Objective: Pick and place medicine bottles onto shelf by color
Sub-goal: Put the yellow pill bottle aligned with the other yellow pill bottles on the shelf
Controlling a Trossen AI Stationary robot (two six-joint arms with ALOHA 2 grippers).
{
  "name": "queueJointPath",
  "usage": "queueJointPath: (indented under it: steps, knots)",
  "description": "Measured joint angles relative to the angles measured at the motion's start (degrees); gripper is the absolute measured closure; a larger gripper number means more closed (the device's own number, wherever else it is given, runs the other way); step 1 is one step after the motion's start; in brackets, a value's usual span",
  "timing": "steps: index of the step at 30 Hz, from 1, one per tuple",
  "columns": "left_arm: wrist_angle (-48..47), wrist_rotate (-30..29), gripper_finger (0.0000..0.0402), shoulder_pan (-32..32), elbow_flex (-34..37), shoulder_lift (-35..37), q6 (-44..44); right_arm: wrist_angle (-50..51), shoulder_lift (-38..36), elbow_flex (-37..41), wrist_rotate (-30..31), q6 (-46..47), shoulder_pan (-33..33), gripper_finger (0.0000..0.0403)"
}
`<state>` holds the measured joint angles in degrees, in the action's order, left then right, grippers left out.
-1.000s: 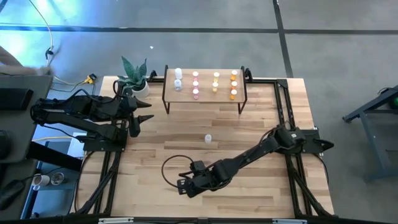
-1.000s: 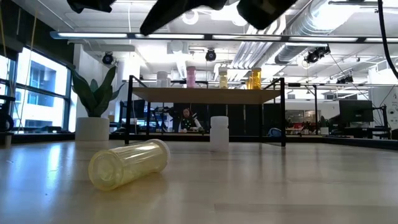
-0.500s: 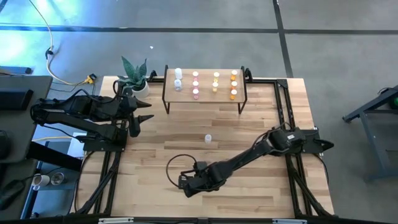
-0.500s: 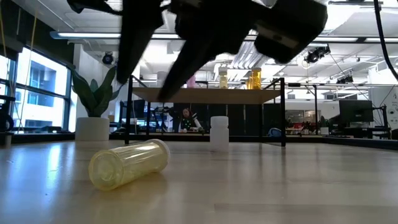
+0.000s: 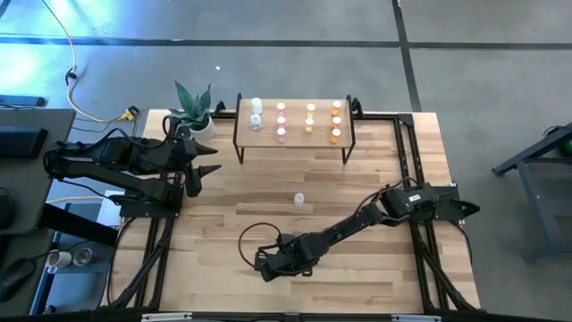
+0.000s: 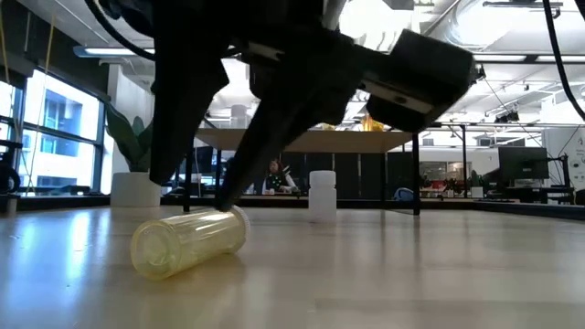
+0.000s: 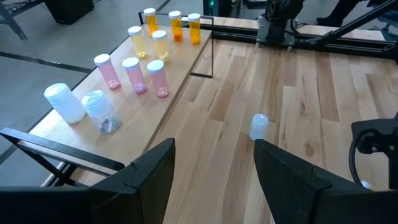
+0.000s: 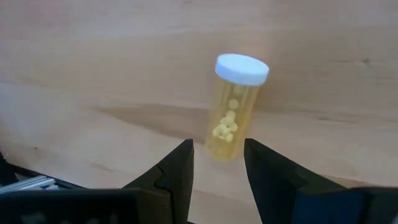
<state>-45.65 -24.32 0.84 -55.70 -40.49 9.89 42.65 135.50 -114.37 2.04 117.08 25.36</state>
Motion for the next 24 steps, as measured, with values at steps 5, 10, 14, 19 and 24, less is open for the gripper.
queueJointPath:
  steps: [5, 10, 14, 19, 24]
  knots:
    - [0.00, -0.06, 0.0192, 0.01, 0.00, 0.00, 0.01, -0.48, 0.92, 0.00, -0.67, -0.09, -0.65, 0.0269]
    - [0.00, -0.09, 0.0192, 0.00, 0.00, 0.00, 0.00, -0.22, 1.66, 0.00, -2.57, -0.02, -0.63, 0.0269]
    - [0.00, -0.17, 0.0192, 0.01, 0.00, 0.00, 0.00, 0.45, 2.05, 0.00, -2.72, 0.02, -0.61, 0.0269]
    - [0.00, -0.32, 0.0192, 0.00, 0.00, 0.00, -0.99, 0.88, 2.83, -0.02, -4.03, -0.53, -0.86, 0.0269]
    - [0.01, -0.31, 0.0192, 0.00, 0.01, 0.00, -1.56, 1.60, 2.82, -0.02, -4.59, -1.73, -0.85, 0.0278]
